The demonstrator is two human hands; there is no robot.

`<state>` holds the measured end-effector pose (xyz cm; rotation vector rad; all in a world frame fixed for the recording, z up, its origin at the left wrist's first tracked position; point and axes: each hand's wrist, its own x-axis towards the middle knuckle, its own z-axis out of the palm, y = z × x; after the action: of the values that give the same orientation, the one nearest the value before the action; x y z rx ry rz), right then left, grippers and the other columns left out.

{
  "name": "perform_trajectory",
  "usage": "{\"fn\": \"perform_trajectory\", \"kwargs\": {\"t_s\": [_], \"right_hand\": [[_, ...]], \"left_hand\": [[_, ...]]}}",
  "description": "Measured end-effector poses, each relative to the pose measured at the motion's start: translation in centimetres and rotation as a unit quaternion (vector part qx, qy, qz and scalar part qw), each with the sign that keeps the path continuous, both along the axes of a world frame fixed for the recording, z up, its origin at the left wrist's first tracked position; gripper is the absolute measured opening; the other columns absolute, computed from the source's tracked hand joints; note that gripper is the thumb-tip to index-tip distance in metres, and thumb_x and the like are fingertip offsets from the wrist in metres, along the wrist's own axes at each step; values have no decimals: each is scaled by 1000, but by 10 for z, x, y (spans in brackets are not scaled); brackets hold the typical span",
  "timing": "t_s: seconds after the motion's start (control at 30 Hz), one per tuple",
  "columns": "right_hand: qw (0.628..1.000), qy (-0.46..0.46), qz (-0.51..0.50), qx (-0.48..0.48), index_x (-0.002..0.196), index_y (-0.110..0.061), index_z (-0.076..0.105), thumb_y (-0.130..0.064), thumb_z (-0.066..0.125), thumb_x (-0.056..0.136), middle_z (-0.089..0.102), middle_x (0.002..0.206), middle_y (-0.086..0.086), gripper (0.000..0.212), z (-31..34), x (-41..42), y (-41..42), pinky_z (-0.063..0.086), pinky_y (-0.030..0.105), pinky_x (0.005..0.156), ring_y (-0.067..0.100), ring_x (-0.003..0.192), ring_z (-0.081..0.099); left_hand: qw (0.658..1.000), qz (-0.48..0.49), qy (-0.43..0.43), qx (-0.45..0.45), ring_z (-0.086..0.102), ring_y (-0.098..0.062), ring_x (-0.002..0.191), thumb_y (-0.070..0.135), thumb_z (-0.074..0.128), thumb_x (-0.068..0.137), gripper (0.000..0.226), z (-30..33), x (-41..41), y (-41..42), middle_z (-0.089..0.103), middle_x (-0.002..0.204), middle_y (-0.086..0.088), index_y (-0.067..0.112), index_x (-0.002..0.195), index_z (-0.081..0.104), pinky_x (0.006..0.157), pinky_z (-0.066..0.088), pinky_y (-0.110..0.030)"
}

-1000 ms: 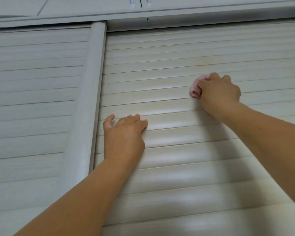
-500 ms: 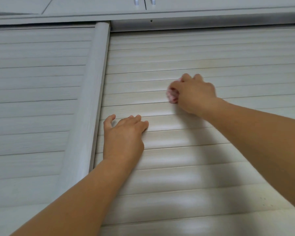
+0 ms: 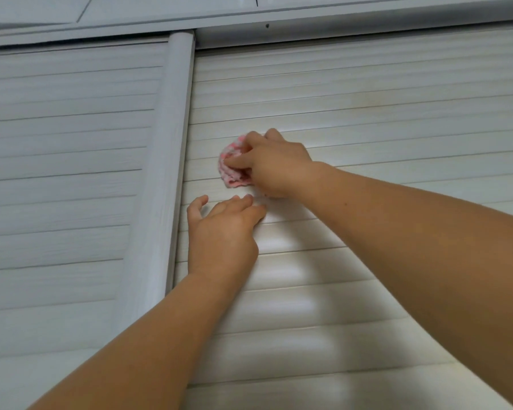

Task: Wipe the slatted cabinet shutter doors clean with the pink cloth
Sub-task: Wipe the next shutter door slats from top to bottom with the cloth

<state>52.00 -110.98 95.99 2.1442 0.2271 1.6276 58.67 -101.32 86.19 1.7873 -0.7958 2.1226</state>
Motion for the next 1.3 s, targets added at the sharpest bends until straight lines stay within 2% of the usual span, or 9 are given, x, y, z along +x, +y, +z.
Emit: {"fn": "perform_trajectory", "kwargs": {"t_s": [0.13, 0.2, 0.3, 0.53, 0.67, 0.83, 0.93, 1.13, 1.3], "right_hand": [[999, -12, 14, -34, 129, -52, 47, -42, 40, 98, 35, 142, -11, 34, -17, -4, -29, 23, 29, 78, 19, 124, 31], [999, -41, 0, -32, 130, -51, 46, -41, 38, 99, 36, 142, -10, 34, -26, -6, -50, 24, 29, 77, 21, 121, 35], [996, -69, 26, 51, 127, -49, 50, -38, 40, 98, 41, 139, -11, 33, -34, -18, -90, 33, 31, 81, 21, 119, 39], [953, -144, 12, 267, 116, -41, 60, -28, 45, 95, 48, 131, -5, 29, -52, -37, -134, 39, 34, 84, 26, 119, 39], [974, -150, 13, 166, 119, -37, 58, -26, 46, 94, 45, 137, -6, 30, -59, -19, -87, 42, 33, 88, 27, 117, 40], [996, -55, 15, 67, 144, -25, 36, -16, 41, 94, 25, 155, 3, 51, -34, 4, -54, 27, 36, 107, 27, 140, 22], [998, -18, 2, 66, 146, -27, 29, -16, 37, 95, 18, 157, 5, 53, -13, 11, -45, 21, 46, 112, 28, 143, 15], [997, 38, -24, 60, 150, -32, 19, -17, 34, 99, 3, 160, 1, 55, 19, 8, -24, 8, 53, 115, 27, 146, 1], [993, -8, -8, 120, 148, -32, 22, -14, 38, 95, 6, 159, 2, 58, 31, 12, -25, 8, 53, 114, 26, 146, 0]], "left_hand": [[1000, 21, -23, -2, 68, -23, 90, 0, 52, 61, 43, 1, -2, 0, 71, 101, -5, 22, 91, 73, 97, 31, -55], [999, 37, 19, -1, 59, -19, 110, 0, 46, 74, 47, -1, -10, -2, 64, 120, -2, 26, 106, 69, 106, 19, -51], [997, 57, 55, -15, 37, -9, 132, 6, 42, 89, 48, -3, -12, -2, 43, 143, 7, 34, 126, 54, 111, 0, -39], [994, 80, 77, -19, 43, -11, 125, 2, 43, 85, 40, -2, -21, -9, 52, 132, 6, 27, 112, 60, 110, 1, -41], [993, 90, 76, -19, 50, -11, 113, 1, 42, 82, 41, -2, -25, -10, 58, 113, 8, 26, 110, 59, 109, 4, -41], [990, 123, 67, -6, 54, -16, 96, 3, 39, 79, 41, 1, -30, -9, 57, 102, 6, 25, 110, 54, 102, 6, -38], [987, 149, 61, 5, 56, -18, 91, 4, 39, 79, 40, 6, -34, -7, 58, 102, 4, 26, 110, 52, 100, 7, -37], [985, 162, 53, 4, 58, -18, 83, 6, 40, 82, 37, 13, -33, -4, 61, 97, 3, 24, 108, 58, 97, 10, -33], [987, 152, 52, 12, 57, -19, 79, 2, 40, 78, 35, 11, -33, -4, 60, 93, 3, 23, 99, 60, 99, 11, -34]]}}
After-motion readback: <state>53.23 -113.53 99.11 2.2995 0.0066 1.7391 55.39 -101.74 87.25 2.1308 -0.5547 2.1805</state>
